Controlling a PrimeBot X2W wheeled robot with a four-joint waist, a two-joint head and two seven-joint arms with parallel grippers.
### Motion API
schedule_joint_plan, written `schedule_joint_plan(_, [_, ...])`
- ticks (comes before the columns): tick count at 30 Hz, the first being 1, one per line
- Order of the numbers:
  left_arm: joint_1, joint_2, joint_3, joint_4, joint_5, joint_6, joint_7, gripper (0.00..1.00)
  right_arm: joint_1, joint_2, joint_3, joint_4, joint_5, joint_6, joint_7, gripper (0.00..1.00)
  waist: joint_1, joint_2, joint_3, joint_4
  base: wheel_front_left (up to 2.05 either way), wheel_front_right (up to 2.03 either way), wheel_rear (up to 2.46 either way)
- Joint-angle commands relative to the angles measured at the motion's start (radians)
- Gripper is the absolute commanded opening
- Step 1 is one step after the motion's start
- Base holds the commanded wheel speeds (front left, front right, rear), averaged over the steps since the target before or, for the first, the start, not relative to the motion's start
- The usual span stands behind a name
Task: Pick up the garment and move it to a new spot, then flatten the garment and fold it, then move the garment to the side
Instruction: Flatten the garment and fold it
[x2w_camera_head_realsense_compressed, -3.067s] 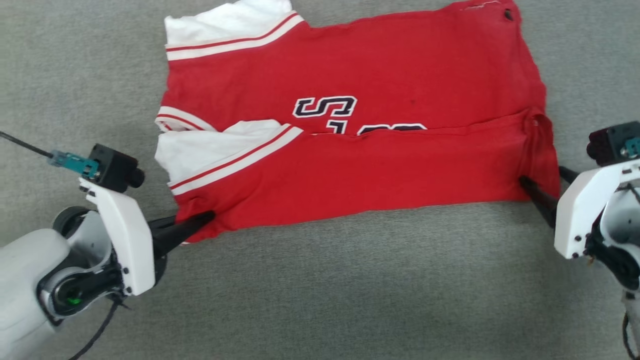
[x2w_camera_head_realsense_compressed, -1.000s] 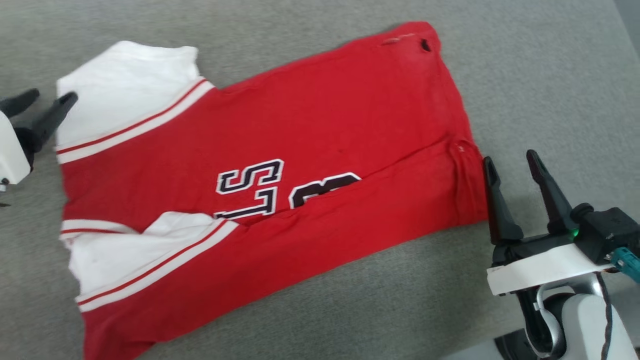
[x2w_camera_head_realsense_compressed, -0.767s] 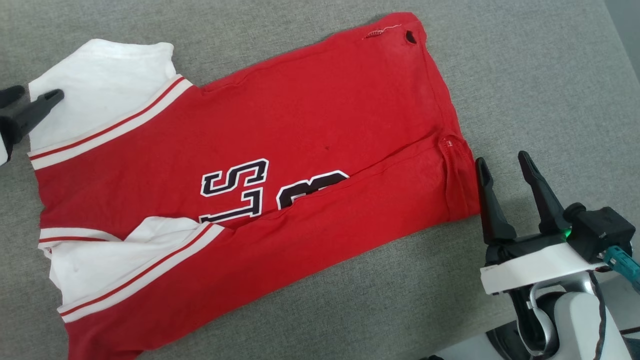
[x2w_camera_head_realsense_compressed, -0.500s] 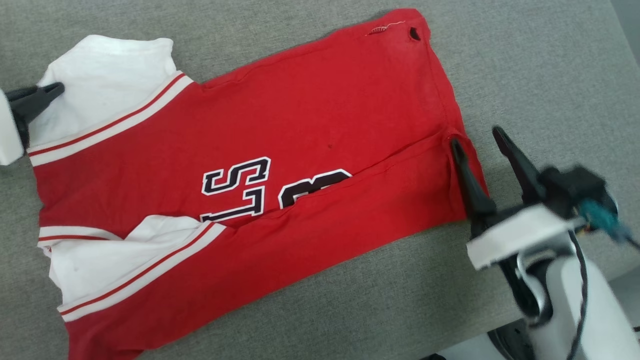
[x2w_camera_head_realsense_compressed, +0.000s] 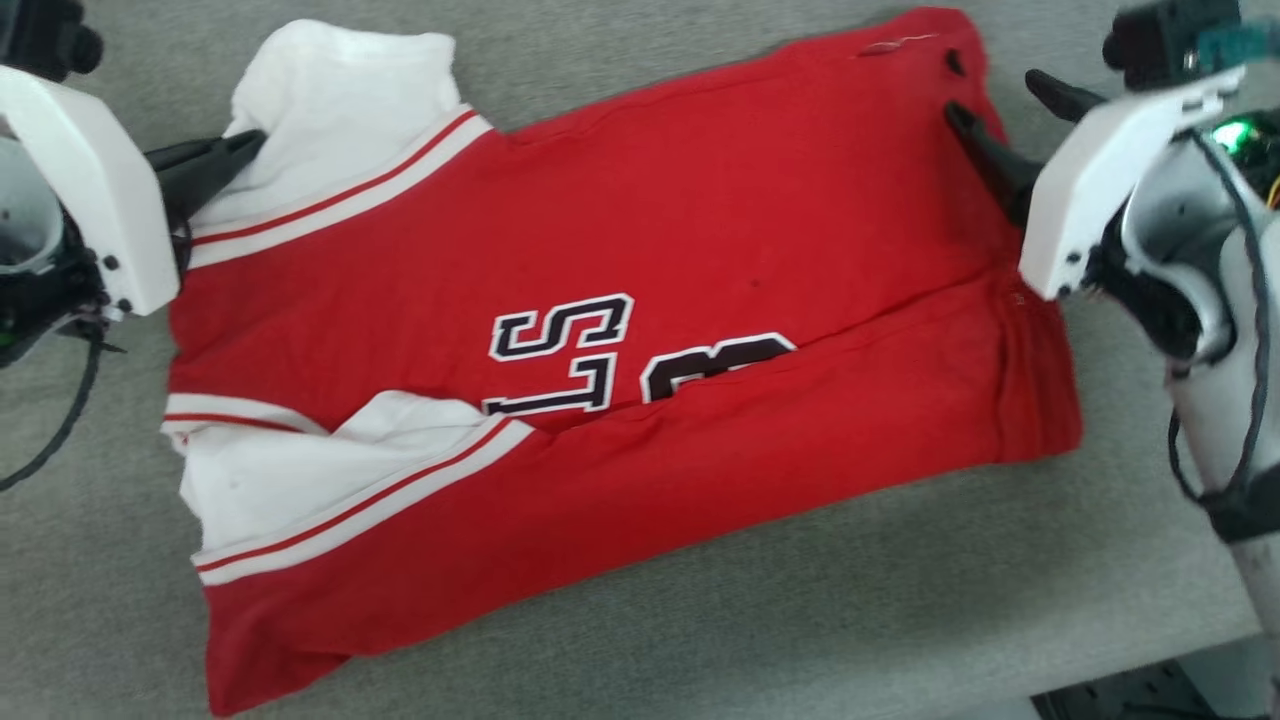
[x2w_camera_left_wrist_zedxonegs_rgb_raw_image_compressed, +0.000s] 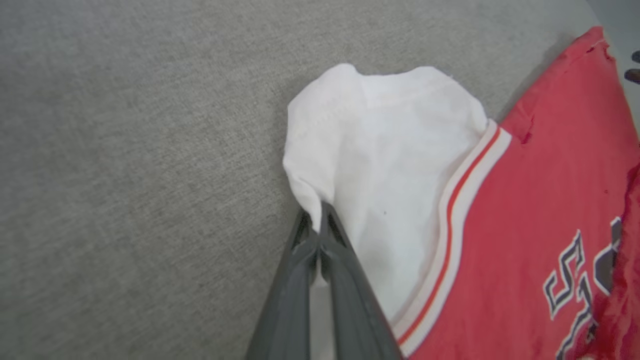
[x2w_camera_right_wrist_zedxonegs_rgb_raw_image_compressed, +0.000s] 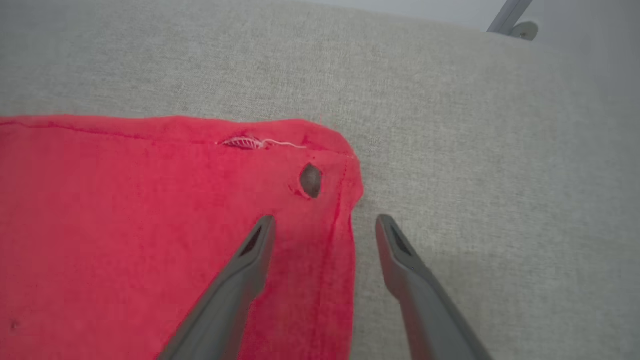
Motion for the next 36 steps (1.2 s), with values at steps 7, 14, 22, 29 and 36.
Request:
schedule_joint_plan(7, [-0.045, -0.033, -0.033, -0.030, 0.001, 0.001, -0.032, 0.00, -0.162, 0.002, 0.044, 0.175, 0.095, 0.000, 0.210, 1.00, 0.0000, 0.0000, 0.030, 0.067, 0.00, 0.00, 0.00])
schedule_joint_plan(14, [-0.068, -0.071, -0.051, -0.028, -0.006, 0.001, -0.058, 0.00, -0.176, 0.008, 0.077, 0.292, 0.117, 0.000, 0.245, 0.20, 0.0000, 0.0000, 0.026, 0.091, 0.00, 0.00, 0.00])
schedule_joint_plan(22, [-0.030, -0.092, -0.057, -0.063, -0.046, 0.001, -0.159, 0.00, -0.164, -0.033, 0.063, 0.272, 0.140, -0.001, 0.140, 0.00, 0.0000, 0.0000, -0.054, 0.111, 0.00, 0.00, 0.00])
schedule_joint_plan(29, [0.063, -0.042, -0.064, -0.228, -0.064, 0.001, -0.286, 0.00, -0.023, -0.117, 0.093, 0.132, 0.179, 0.000, 0.106, 0.00, 0.0000, 0.0000, -0.161, 0.141, 0.00, 0.00, 0.00])
schedule_joint_plan(36, [0.216, 0.078, -0.076, -0.422, -0.020, 0.001, -0.449, 0.00, 0.219, -0.201, 0.040, -0.058, 0.207, 0.000, 0.103, 0.00, 0.0000, 0.0000, -0.241, 0.169, 0.00, 0.00, 0.00])
